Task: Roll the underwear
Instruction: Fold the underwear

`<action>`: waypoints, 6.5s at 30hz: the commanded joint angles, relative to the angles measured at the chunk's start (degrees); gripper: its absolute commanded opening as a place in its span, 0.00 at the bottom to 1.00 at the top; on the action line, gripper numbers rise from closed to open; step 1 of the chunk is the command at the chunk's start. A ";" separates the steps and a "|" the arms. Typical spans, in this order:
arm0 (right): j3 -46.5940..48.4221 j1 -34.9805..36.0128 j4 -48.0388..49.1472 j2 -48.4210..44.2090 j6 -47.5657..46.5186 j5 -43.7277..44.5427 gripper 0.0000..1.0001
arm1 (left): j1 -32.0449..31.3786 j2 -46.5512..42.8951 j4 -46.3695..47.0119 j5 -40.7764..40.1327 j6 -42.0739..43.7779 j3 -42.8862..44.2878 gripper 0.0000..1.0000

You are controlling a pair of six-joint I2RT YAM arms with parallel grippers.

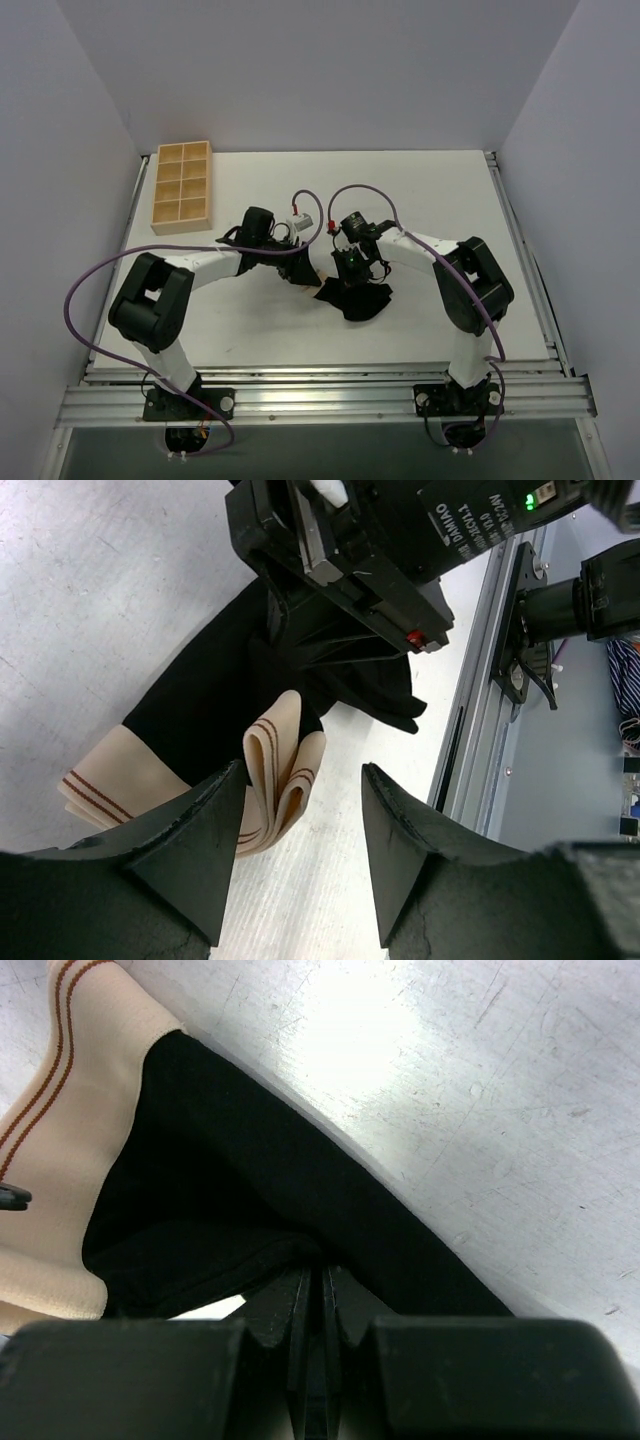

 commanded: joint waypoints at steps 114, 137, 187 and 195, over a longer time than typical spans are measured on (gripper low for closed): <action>-0.63 0.50 -11.19 -9.18 7.41 33.67 0.04 | 3.54 15.28 -3.66 -4.11 -10.47 14.30 0.02; 18.52 -5.30 -7.58 1.59 6.28 15.84 0.18 | 3.54 17.83 1.07 -1.56 -12.66 16.41 0.02; 15.46 -1.78 4.81 12.35 15.76 5.63 0.06 | 3.71 21.52 -3.13 -8.15 -13.46 17.11 0.02; 14.85 -3.54 2.44 12.00 15.06 5.81 0.20 | 4.06 21.08 -1.99 -8.06 -14.33 16.06 0.02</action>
